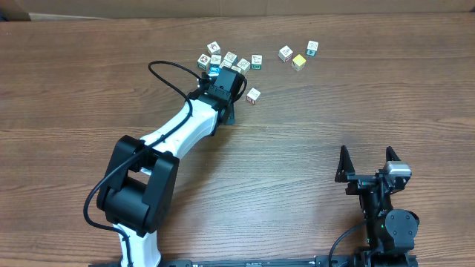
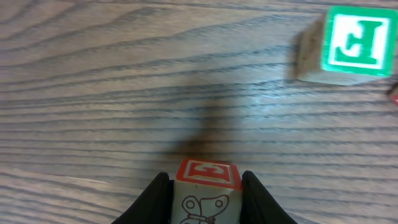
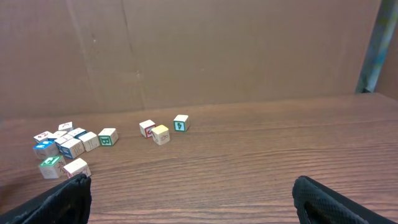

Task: Form a horizontal line
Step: 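Move the held block right of the cluster and lower it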

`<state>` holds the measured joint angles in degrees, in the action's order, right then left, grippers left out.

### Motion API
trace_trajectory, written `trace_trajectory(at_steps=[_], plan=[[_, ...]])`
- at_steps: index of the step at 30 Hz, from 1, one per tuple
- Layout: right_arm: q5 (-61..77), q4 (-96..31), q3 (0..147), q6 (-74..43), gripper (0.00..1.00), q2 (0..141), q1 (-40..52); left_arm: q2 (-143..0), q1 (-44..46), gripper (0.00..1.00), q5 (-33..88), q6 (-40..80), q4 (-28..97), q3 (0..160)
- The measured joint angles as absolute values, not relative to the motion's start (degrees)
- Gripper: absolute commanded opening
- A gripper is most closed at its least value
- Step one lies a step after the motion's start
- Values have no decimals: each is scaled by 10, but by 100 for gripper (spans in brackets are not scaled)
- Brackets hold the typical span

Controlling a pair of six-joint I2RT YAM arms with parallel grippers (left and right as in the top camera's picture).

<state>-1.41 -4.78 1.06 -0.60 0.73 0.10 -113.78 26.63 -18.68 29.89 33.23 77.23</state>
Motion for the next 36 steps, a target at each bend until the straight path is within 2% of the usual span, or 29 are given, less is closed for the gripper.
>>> trace_trajectory(at_steps=[13,15,23,36], plan=[[-14,-48,11,-6,100,7,1,-1138,249,25,-198,314,352,772],[-14,-48,11,-6,100,7,1,-1138,249,22,-198,314,352,772],[-14,-48,11,-6,100,7,1,-1138,249,26,-198,316,352,772],[-14,-48,11,-6,100,7,1,-1138,249,26,-198,316,347,772]])
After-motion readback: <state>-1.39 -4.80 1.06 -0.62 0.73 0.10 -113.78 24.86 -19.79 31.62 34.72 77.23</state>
